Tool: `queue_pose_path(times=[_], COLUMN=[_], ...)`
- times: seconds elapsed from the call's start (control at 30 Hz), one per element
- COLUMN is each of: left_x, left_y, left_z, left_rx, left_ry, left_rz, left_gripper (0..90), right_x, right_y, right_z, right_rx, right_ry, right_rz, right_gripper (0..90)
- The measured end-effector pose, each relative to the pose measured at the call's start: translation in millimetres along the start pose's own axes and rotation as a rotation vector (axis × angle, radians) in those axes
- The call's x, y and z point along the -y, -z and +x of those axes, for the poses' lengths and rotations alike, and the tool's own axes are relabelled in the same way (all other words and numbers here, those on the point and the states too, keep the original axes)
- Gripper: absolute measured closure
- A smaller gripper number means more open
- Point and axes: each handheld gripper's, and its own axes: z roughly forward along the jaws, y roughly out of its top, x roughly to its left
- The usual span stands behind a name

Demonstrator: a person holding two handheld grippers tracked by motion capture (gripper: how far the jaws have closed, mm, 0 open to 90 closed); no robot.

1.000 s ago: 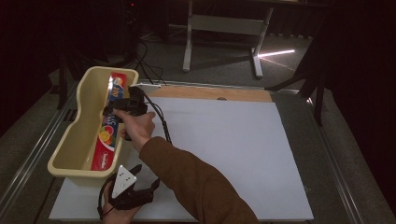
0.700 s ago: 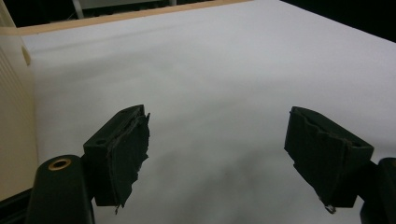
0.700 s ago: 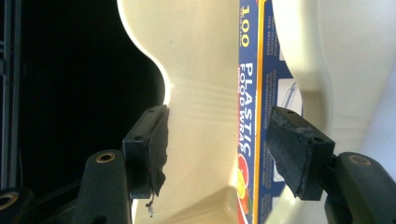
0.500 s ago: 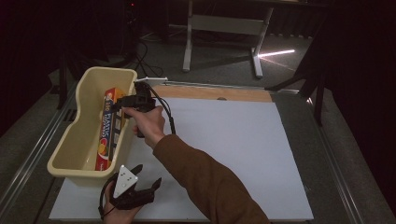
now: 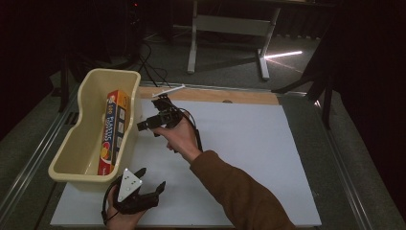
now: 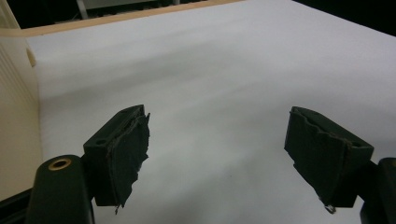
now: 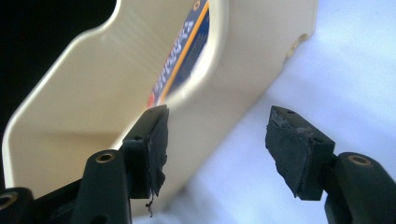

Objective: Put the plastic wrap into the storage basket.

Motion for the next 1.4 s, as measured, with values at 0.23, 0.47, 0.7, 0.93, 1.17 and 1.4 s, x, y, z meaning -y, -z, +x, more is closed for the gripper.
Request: queue_pose_path(times=[0.23, 0.47, 0.7, 0.93, 1.17, 1.4], left_x=[-0.2, -0.5, 0.1, 0.0, 0.3, -0.7], left_y=[-1.0, -0.8, -1.5, -3.8, -4.1, -2.8], left_z=[0.6, 1.4, 3.3, 2.2, 3.1, 2.1], left_rx=[-0.006, -0.017, -0.027, -0.035, -0.040, -0.043], left_ry=[-0.001, 0.000, 0.010, 0.007, 0.010, 0.003], left_rz=[0.004, 0.008, 0.015, 0.027, 0.034, 0.030], left_gripper=[21.5, 21.5, 21.4, 21.5, 21.5, 21.6], right_x=[22.5, 59.7, 103.7, 154.8, 202.3, 225.2], right_y=[21.9, 42.1, 63.8, 82.7, 103.6, 133.0], right_z=[-17.7, -44.5, -74.5, -104.2, -122.8, -136.2], right_rx=[0.073, 0.188, 0.219, 0.256, 0.252, 0.285], right_ry=[0.154, 0.247, 0.279, 0.351, 0.327, 0.292], right_rz=[-0.029, -0.060, -0.115, -0.133, -0.206, -0.294], right_gripper=[38.3, 35.8, 31.4, 32.3, 31.6, 30.8])
